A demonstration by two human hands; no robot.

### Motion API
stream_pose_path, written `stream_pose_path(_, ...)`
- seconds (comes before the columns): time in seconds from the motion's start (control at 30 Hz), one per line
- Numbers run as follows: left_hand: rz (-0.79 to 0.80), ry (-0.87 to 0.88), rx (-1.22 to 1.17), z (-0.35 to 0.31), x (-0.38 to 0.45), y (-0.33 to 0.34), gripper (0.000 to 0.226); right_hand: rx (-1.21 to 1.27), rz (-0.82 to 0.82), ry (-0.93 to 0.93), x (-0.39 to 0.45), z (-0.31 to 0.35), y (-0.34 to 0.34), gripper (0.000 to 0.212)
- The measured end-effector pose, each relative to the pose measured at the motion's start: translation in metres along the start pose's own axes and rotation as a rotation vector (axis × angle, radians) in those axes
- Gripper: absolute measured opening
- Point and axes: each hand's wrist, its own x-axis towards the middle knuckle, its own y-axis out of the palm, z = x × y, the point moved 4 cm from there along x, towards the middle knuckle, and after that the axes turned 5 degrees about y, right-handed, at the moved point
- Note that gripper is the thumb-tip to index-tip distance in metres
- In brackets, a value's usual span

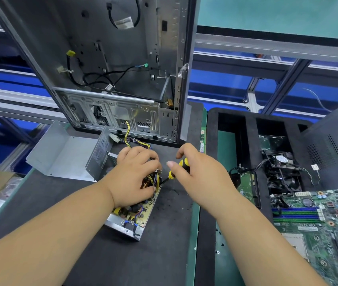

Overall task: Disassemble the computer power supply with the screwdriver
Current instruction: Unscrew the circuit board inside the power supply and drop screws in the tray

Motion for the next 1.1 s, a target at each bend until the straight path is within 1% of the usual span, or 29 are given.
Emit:
stream_pose_path(0.17,0.004,-0.001,0.006,0.000,0.000,0.000,0.039,0.078,0.017,0.038,-0.001,-0.003,0.003,0.013)
stream_pose_path(0.33,0.018,-0.005,0.006,0.001,0.000,0.001,0.040,0.151,0.026,0.068,-0.005,-0.004,0.003,0.023)
stream_pose_path(0.43,0.019,-0.005,0.005,0.001,0.000,0.000,0.040,0.112,0.025,0.073,-0.006,-0.005,0.004,0.018)
stream_pose_path(0.53,-0.001,-0.002,0.005,0.000,0.000,-0.001,0.038,0.044,-0.009,0.060,-0.006,-0.006,0.003,0.021)
stream_pose_path(0.67,-0.002,-0.005,0.004,0.000,0.000,0.000,0.039,0.084,-0.002,0.083,-0.007,-0.009,0.006,0.013)
stream_pose_path(0.7,-0.002,-0.004,0.005,0.000,-0.001,0.000,0.039,0.104,0.004,0.089,-0.008,-0.009,0.006,0.013)
stream_pose_path(0.83,0.009,-0.004,0.006,0.000,-0.001,0.001,0.040,0.163,0.021,0.068,-0.013,-0.006,0.007,0.029)
stream_pose_path(0.9,0.011,-0.003,0.010,0.000,-0.001,0.001,0.040,0.138,0.010,0.056,-0.015,-0.005,0.009,0.030)
stream_pose_path(0.97,0.010,-0.002,0.014,0.000,-0.001,0.000,0.040,0.055,-0.030,0.045,-0.015,-0.006,0.009,0.022)
stream_pose_path(1.03,0.014,-0.004,0.018,0.000,-0.001,0.000,0.040,-0.050,-0.071,0.046,-0.014,-0.008,0.009,0.023)
stream_pose_path(1.1,0.013,-0.005,0.016,0.000,0.000,0.000,0.040,-0.072,-0.068,0.066,-0.014,-0.011,0.009,0.022)
